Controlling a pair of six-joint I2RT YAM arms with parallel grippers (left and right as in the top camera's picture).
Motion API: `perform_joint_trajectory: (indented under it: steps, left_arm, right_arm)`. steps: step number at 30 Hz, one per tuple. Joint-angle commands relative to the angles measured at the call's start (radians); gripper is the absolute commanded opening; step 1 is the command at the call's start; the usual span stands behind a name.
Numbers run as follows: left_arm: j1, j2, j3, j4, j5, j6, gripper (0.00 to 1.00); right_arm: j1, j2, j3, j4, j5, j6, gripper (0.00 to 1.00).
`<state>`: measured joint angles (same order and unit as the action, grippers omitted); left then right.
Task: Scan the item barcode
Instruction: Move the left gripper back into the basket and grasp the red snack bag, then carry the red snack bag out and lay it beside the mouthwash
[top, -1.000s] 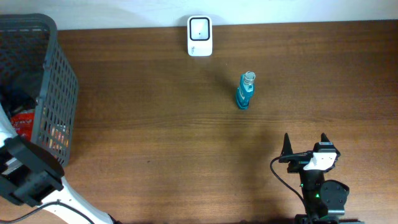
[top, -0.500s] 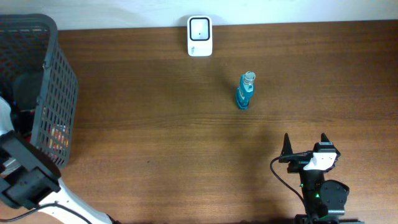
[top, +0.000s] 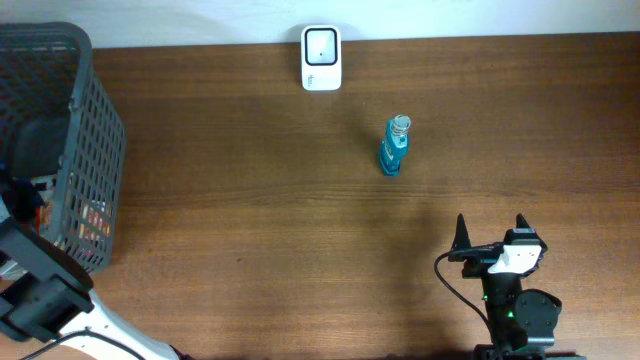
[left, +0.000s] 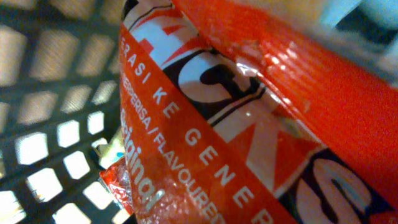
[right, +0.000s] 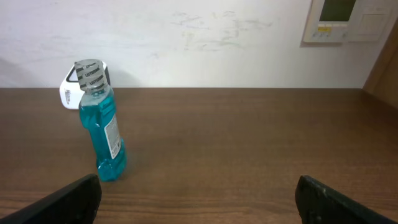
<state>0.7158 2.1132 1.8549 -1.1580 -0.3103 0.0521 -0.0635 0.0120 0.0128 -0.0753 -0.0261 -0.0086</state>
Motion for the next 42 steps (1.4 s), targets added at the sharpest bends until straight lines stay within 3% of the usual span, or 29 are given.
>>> perform_joint_trajectory:
  steps: [1,6,8,10,12,16,19,22,24,32,34,36,38,42]
  left_arm:
    - [0.006,-0.067,0.182,-0.015,0.182,-0.030,0.05]
    - [0.006,-0.172,0.538,-0.017,0.615,-0.114,0.05]
    - [0.006,-0.227,0.705,-0.013,0.876,-0.290,0.01]
    - [-0.016,-0.257,0.766,-0.006,1.007,-0.431,0.02]
    - [-0.085,-0.280,0.769,-0.032,1.055,-0.455,0.02]
    - [-0.407,-0.276,0.684,-0.171,1.016,-0.391,0.02]
    - [-0.650,-0.276,0.523,-0.185,0.764,-0.387,0.04]
    - [-0.859,-0.276,0.256,-0.101,0.538,-0.388,0.05]
    - [-0.954,-0.275,0.077,0.027,0.472,-0.396,0.07]
    - [-1.191,-0.275,-0.529,0.673,0.327,-0.538,0.13]
    - [-1.225,-0.275,-0.587,0.745,0.324,-0.538,0.33]
    - [-1.250,-0.275,-0.613,0.779,0.321,-0.538,0.35]
    - [-1.274,-0.275,-0.618,0.798,0.302,-0.538,0.51]
    - [-1.270,-0.280,-0.610,0.840,0.302,-0.528,0.50]
  right_arm:
    - [0.004,-0.006,-0.007,-0.004,0.005,-0.006,0.99]
    - [0.004,-0.006,-0.007,-0.004,0.005,-0.006,0.99]
    - [0.004,-0.006,-0.007,-0.004,0.005,-0.006,0.99]
    - [0.004,-0.006,-0.007,-0.004,0.005,-0.006,0.99]
    - [0.004,-0.006,-0.007,-0.004,0.005,-0.006,0.98]
    - [0.004,-0.006,-0.007,-0.004,0.005,-0.006,0.98]
    - [0.004,-0.006,-0.007,-0.004,0.005,-0.006,0.98]
    - [0.004,-0.006,-0.007,-0.004,0.005,-0.006,0.98]
    - [0.005,-0.006,-0.007,-0.004,0.005,-0.006,0.98]
    - [0.004,-0.006,-0.007,-0.004,0.005,-0.006,0.98]
    - [0.004,-0.006,-0.007,-0.004,0.005,-0.006,0.99]
    - [0.004,-0.006,-0.007,-0.004,0.005,-0.006,0.99]
    - [0.004,-0.006,-0.007,-0.004,0.005,-0.006,0.98]
    - [0.004,-0.006,-0.007,-0.004,0.005,-0.006,0.98]
